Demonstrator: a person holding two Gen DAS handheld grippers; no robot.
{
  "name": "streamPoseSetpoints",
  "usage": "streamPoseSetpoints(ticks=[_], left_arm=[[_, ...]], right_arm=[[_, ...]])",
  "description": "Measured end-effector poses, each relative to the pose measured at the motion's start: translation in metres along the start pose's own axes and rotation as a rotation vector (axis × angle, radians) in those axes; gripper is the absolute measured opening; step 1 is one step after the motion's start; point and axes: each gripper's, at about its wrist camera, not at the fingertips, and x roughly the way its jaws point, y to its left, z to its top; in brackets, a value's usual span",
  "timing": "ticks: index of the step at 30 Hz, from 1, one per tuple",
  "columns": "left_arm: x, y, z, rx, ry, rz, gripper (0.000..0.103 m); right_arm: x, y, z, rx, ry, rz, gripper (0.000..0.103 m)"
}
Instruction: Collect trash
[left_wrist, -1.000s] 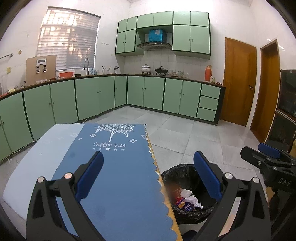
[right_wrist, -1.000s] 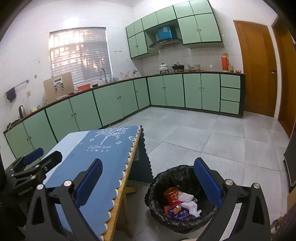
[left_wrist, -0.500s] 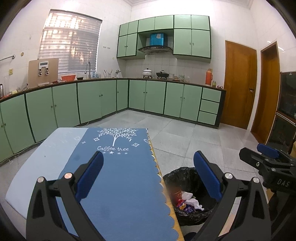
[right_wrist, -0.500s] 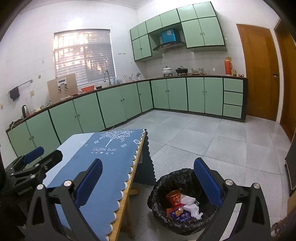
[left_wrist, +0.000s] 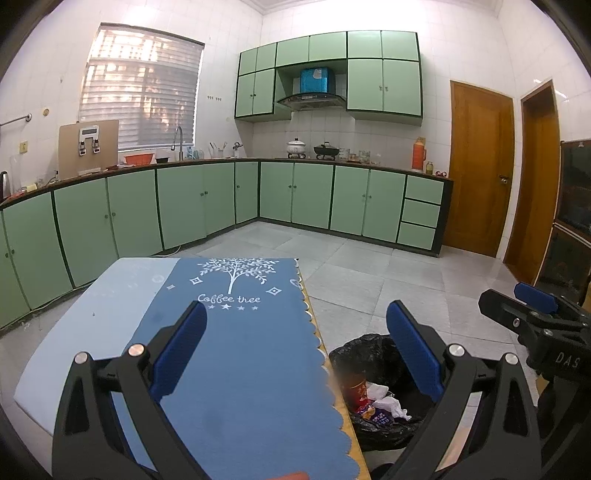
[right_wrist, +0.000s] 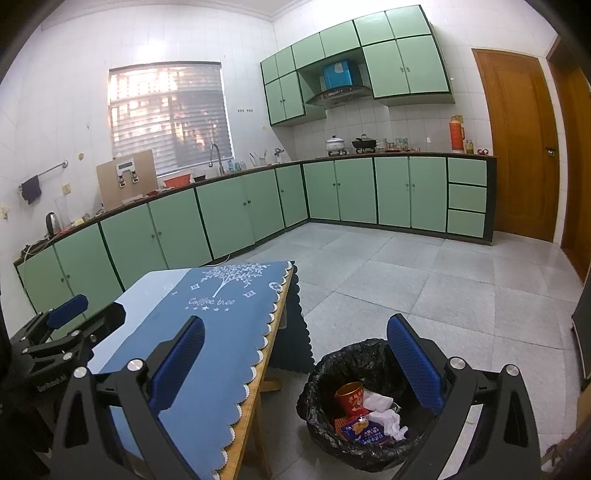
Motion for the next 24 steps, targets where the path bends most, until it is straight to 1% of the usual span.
streamPoseSetpoints(ticks=[24], left_arm=[[-0.0013, 0.0015, -0.0022, 0.002, 0.0, 0.008, 0.095]], right_arm=[[0.0, -0.0005, 0.0002, 0.001, 0.0, 0.002, 0.097]])
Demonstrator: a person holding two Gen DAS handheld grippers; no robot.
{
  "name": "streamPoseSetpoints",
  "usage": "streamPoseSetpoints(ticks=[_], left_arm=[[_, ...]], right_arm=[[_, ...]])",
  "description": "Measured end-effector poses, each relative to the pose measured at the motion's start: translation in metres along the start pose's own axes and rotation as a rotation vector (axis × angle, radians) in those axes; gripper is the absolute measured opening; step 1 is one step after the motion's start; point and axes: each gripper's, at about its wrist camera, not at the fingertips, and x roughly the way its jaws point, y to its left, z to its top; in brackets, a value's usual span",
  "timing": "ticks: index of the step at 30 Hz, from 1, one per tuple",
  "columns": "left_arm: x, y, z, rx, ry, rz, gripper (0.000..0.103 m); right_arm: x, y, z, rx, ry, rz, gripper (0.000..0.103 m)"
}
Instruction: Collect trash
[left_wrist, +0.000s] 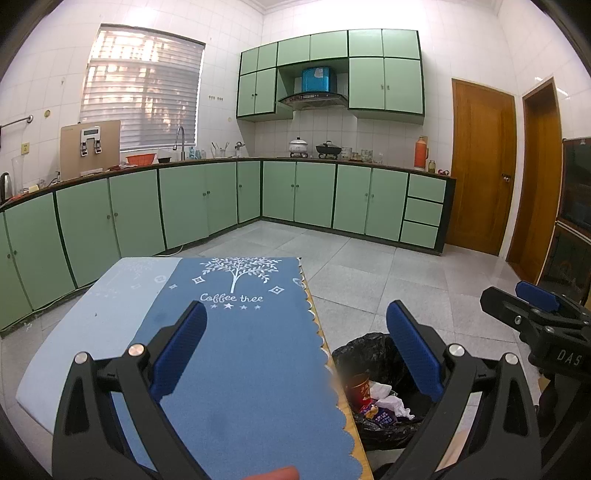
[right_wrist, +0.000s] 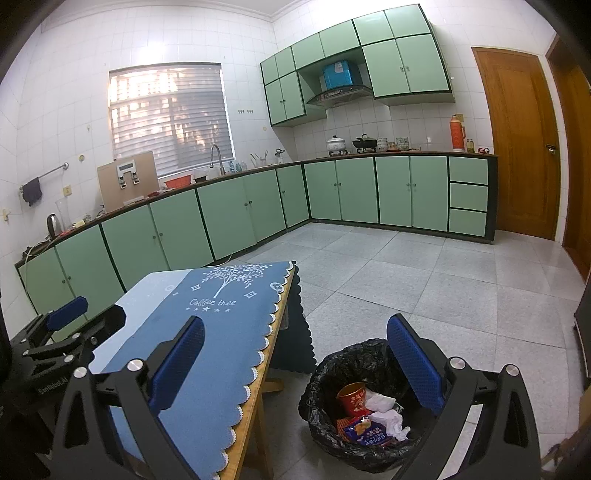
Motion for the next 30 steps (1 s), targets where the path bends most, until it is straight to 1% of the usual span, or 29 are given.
streamPoseSetpoints(ticks=[30], left_arm=[[0.0006, 0.0027, -0.0009, 0.0, 0.0, 0.005, 0.095]], right_arm=[[0.0006, 0.0, 0.0008, 0.001, -0.002, 0.002, 0.097]])
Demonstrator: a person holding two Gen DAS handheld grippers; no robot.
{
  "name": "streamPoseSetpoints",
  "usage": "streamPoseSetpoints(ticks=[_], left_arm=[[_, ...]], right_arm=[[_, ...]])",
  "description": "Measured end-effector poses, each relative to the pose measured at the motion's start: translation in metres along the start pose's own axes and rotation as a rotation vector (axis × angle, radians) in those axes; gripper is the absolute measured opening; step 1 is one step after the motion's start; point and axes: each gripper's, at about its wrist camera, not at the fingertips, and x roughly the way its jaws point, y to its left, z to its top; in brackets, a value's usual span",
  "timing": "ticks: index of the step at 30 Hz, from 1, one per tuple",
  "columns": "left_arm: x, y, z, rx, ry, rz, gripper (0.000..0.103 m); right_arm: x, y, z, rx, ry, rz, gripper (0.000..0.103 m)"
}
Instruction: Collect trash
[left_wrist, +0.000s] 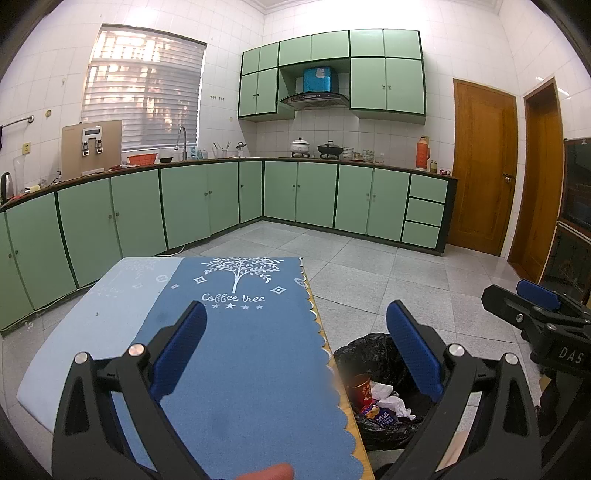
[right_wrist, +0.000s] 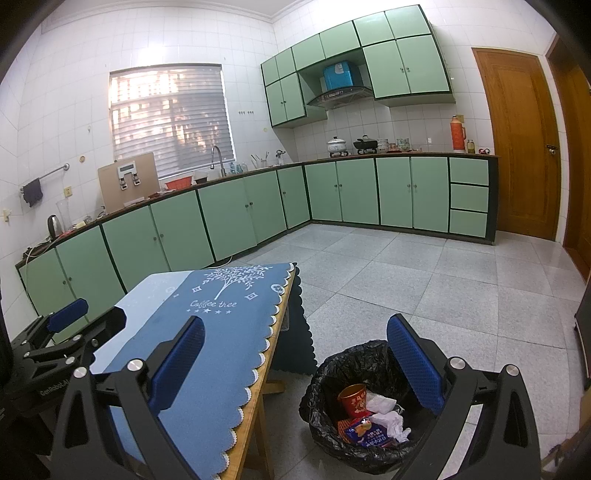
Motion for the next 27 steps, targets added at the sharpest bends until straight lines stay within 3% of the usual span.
streamPoseSetpoints(ticks=[27], left_arm=[[0.0021, 0.0013, -0.005, 0.001, 0.011, 0.011, 0.095]], right_arm=[[-0.0001, -0.0011, -0.0003, 0.0, 0.002, -0.002, 0.097]])
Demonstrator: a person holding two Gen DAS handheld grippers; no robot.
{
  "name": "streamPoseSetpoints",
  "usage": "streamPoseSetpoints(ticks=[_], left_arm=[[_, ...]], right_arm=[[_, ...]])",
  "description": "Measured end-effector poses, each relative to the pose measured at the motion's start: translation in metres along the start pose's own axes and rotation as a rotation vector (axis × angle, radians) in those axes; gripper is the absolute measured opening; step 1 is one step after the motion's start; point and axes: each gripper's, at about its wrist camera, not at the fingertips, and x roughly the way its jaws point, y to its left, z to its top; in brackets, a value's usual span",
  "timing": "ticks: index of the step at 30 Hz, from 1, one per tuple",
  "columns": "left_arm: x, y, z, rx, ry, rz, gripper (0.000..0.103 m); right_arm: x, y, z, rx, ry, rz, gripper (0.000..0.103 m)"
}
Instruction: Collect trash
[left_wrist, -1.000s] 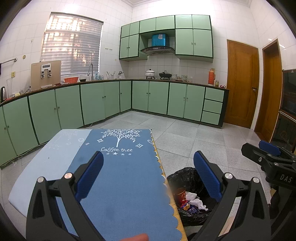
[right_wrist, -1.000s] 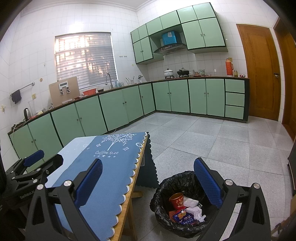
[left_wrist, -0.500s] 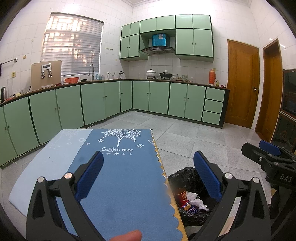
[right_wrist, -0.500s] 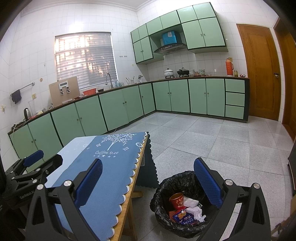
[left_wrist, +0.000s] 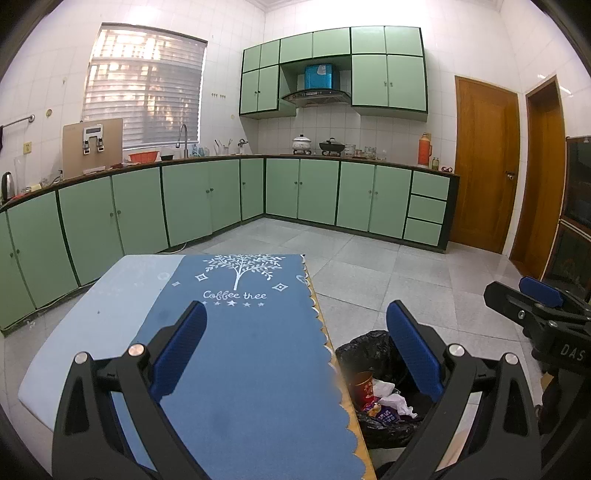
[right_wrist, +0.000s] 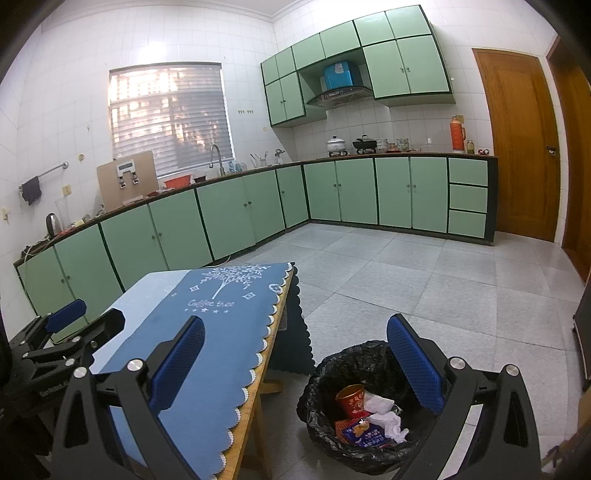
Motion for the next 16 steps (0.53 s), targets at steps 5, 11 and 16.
streamPoseSetpoints(ticks=[5, 11, 16], left_arm=[[0.0006, -0.004, 0.0018, 0.0, 0.001, 0.0, 0.095], [0.0008, -0.0032, 0.002, 0.001, 0.002, 0.002, 0.095], [-0.0003, -0.0016, 0.0016, 0.002, 0.003, 0.003, 0.095]], right_arm=[[-0.0001, -0.0004, 0.0003, 0.002, -0.001, 0.002, 0.097], [-0.0002, -0.0006, 0.0007, 0.002, -0.002, 0.002, 0.097], [-0.0002, -0.0005, 0.0008, 0.001, -0.001, 0.002, 0.097]])
